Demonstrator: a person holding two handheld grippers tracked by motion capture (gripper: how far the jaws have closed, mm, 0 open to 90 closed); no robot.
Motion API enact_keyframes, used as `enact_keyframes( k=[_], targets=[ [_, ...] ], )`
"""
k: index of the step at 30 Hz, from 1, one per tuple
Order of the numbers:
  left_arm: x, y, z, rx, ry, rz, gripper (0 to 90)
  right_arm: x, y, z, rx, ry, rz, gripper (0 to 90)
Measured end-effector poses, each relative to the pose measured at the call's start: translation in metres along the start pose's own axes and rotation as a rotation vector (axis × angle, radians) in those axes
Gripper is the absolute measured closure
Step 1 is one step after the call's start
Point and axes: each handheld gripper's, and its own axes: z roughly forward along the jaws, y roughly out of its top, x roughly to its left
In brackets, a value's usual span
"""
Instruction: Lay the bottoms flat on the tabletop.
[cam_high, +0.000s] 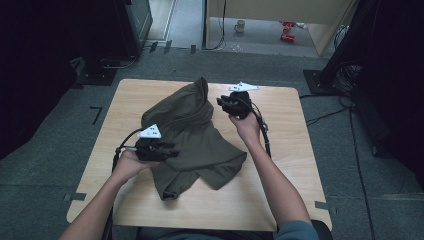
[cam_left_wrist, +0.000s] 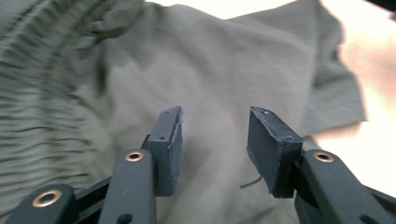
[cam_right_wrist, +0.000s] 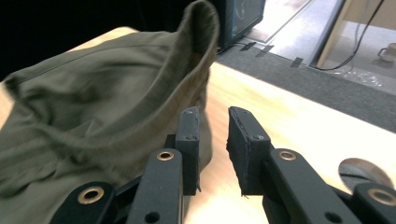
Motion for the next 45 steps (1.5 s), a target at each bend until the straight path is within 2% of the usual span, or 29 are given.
enact_keyframes(
  k=[1,3,6,7,10,11,12,17,18,22,24,25,26,30,31,32,35,37,40,45],
  targets=[
    [0.003,0.001,-0.001,0.0,0.019,0.0,53.1,0.003,-0.006,-0.003,-0.002,0.009,-0.002,73.4],
    [0.005,0.001,-0.001,0.0,0.023,-0.005,52.1,0.005,-0.012,-0.005,0.019,0.027,0.003,72.2],
    [0.011,0.002,-0.003,-0.009,0.042,-0.021,50.4,0.008,-0.019,-0.006,0.02,0.036,-0.002,71.8],
    [0.014,0.002,-0.005,-0.013,0.057,-0.031,49.5,0.011,-0.025,-0.007,0.043,0.049,-0.007,71.3],
    [0.017,0.001,-0.006,-0.015,0.07,-0.041,48.2,0.014,-0.031,-0.008,0.044,0.053,-0.017,71.3],
    [0.018,0.001,-0.007,-0.015,0.071,-0.048,46.9,0.016,-0.036,-0.009,0.066,0.064,-0.023,70.0],
    [0.019,0.001,-0.007,-0.014,0.073,-0.053,46.9,0.016,-0.036,-0.009,0.066,0.064,-0.023,70.0],
    [0.021,0.001,-0.012,-0.021,0.092,-0.051,44.1,0.024,-0.049,-0.01,0.1,0.085,-0.036,67.2],
    [0.023,0.001,-0.014,-0.023,0.109,-0.055,43.5,0.025,-0.051,-0.011,0.096,0.089,-0.038,67.1],
    [0.026,-0.002,-0.019,-0.019,0.125,-0.049,41.6,0.032,-0.056,-0.012,0.102,0.1,-0.038,65.5],
    [0.03,-0.004,-0.022,-0.022,0.137,-0.057,41.1,0.037,-0.057,-0.012,0.116,0.108,-0.04,63.6],
    [0.032,-0.004,-0.024,-0.025,0.142,-0.066,40.6,0.044,-0.057,-0.012,0.115,0.115,-0.044,62.6],
    [0.033,-0.005,-0.026,-0.029,0.15,-0.072,40.6,0.044,-0.057,-0.012,0.115,0.115,-0.044,62.6],
    [0.039,-0.007,-0.035,-0.042,0.177,-0.08,40.6,0.062,-0.057,-0.009,0.122,0.132,-0.086,60.1],
    [0.042,-0.01,-0.039,-0.038,0.186,-0.089,40.6,0.07,-0.056,-0.007,0.122,0.148,-0.097,59.8],
    [0.042,-0.01,-0.039,-0.038,0.186,-0.089,40.6,0.07,-0.056,-0.007,0.122,0.148,-0.097,59.8],
    [0.045,-0.015,-0.042,-0.033,0.193,-0.091,40.0,0.084,-0.055,-0.001,0.129,0.17,-0.11,58.8],
    [0.046,-0.016,-0.043,-0.03,0.192,-0.094,40.0,0.086,-0.055,0.0,0.128,0.174,-0.119,58.8],
    [0.047,-0.019,-0.044,-0.032,0.186,-0.107,39.8,0.094,-0.054,0.006,0.133,0.196,-0.108,58.6],
    [0.049,-0.024,-0.046,-0.025,0.189,-0.098,38.7,0.105,-0.052,0.015,0.138,0.221,-0.099,59.8]
  ],
)
